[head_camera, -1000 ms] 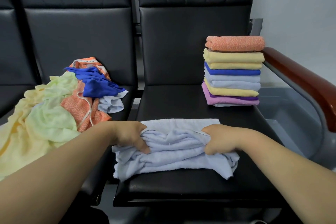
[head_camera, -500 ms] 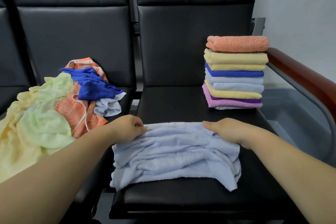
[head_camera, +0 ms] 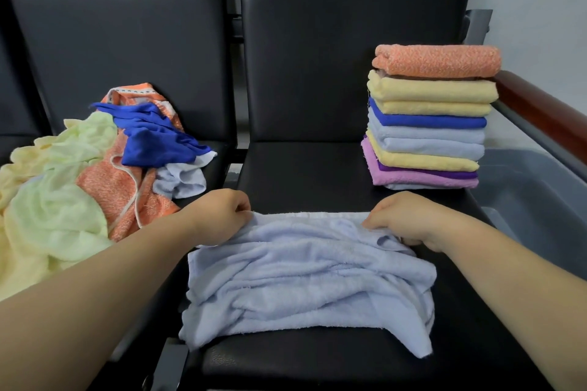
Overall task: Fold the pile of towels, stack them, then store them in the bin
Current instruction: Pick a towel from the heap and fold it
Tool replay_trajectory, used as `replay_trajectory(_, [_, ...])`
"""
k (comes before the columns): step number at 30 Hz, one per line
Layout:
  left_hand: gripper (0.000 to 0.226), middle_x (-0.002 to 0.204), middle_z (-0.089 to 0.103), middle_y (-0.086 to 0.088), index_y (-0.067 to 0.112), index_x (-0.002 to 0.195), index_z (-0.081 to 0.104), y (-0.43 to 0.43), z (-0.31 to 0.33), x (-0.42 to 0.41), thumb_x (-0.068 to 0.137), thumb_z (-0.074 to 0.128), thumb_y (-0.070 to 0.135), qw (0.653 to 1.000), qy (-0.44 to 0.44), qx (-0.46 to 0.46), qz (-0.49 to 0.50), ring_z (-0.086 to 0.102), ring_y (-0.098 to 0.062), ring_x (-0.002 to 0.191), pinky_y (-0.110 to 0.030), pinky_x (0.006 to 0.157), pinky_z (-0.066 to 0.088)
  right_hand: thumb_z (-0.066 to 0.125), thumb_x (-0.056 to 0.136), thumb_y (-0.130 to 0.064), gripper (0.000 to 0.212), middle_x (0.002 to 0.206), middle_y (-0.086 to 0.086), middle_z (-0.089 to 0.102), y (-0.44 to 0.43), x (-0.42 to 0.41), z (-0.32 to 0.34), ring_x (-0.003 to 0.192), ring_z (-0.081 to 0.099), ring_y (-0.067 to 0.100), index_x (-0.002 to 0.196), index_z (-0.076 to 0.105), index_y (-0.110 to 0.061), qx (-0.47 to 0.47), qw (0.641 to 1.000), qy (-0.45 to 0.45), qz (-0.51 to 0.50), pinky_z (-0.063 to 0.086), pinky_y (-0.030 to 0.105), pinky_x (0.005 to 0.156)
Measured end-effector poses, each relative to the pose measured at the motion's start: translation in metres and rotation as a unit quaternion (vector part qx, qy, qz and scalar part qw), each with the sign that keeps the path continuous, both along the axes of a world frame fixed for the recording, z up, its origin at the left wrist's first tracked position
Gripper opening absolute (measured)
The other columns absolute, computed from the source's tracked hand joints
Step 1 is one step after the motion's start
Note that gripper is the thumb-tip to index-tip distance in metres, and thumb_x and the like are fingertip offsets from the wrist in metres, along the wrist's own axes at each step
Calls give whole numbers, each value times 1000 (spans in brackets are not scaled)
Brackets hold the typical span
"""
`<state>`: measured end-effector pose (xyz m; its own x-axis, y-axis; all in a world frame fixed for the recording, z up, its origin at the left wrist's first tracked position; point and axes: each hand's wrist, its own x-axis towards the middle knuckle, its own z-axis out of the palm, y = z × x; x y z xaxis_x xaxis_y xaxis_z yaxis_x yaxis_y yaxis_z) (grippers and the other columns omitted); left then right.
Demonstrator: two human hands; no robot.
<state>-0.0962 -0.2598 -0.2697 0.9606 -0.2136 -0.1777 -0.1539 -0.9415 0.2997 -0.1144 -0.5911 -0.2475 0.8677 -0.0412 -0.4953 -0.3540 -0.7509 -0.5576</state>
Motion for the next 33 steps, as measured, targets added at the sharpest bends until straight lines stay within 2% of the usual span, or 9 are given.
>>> replay_trajectory(2, [17, 84, 65, 8, 24, 90, 66, 0, -3, 2, 100, 55, 32, 1000, -2, -7, 8, 60, -9, 78, -26, 66, 45, 70, 89, -19, 10, 69, 3, 42, 0, 2, 0, 58, 33, 18, 88, 59, -17, -49, 998, 7, 39, 29, 28, 53])
replay_trajectory(4, [18, 84, 65, 7, 22, 89, 67, -1, -3, 4, 100, 55, 30, 1000, -1, -15, 19, 60, -10, 78, -25, 66, 45, 67, 90, -17, 4, 76, 5, 47, 0, 3, 0, 64, 39, 19, 91, 64, -17, -74, 995, 4, 67, 35, 31, 58])
replay_trajectory(8, [18, 83, 68, 4, 19, 86, 68, 0, -1, 6, 98, 55, 23, 997, 14, -45, 57, 62, -13, 79, -24, 63, 44, 64, 87, -8, 17, 80, 1, 61, -4, 4, -1, 73, 51, 19, 96, 75, 0, -41, 999, -21, 26, 42, 31, 64])
replay_trajectory(12, [17, 83, 70, 2, 17, 86, 70, 3, 2, 6, 95, 56, 20, 994, 36, -55, 91, 63, -15, 82, -25, 65, 46, 66, 91, -10, 19, 89, -6, 74, -2, 6, -3, 86, 67, 16, 84, 79, -22, -38, 994, -99, -12, 52, 29, 67])
replay_trajectory(17, [17, 81, 66, 2, 14, 87, 69, 0, 0, 5, 96, 57, 22, 994, 33, -33, 96, 58, -14, 76, -23, 61, 42, 62, 100, -20, 20, 91, -5, 73, 0, 6, -15, 85, 66, 14, 86, 73, -27, -142, 978, -145, 49, 53, 29, 72])
replay_trajectory(21, [12, 81, 64, 3, 18, 87, 65, 1, -3, 5, 94, 63, 27, 997, 10, -6, 81, 57, -12, 74, -24, 59, 41, 60, 101, -20, 18, 92, -1, 72, 2, 5, -16, 84, 65, 15, 89, 72, -23, -161, 973, -153, 60, 49, 25, 65])
replay_trajectory(25, [10, 89, 64, 6, 24, 90, 61, 3, -4, 6, 91, 67, 32, 997, 1, -9, 79, 59, -11, 79, -23, 62, 43, 61, 98, -19, 12, 95, -4, 70, 2, 5, -14, 85, 62, 12, 92, 69, -25, -168, 973, -145, 56, 50, 27, 69])
replay_trajectory(29, [11, 92, 65, 5, 23, 94, 62, 3, -4, 7, 92, 66, 33, 997, 28, 6, 77, 59, -11, 81, -23, 63, 45, 66, 93, -22, 16, 104, 6, 70, 5, 7, -13, 91, 66, 19, 106, 71, -16, -188, 972, -127, 67, 54, 35, 78])
replay_trajectory(33, [15, 87, 64, 4, 21, 87, 59, 6, -2, 8, 94, 64, 34, 997, 45, 17, 57, 55, -11, 75, -25, 62, 42, 65, 92, -23, 19, 89, 7, 63, 6, 7, -16, 76, 51, 18, 97, 67, -5, -184, 974, -113, 68, 41, 33, 68])
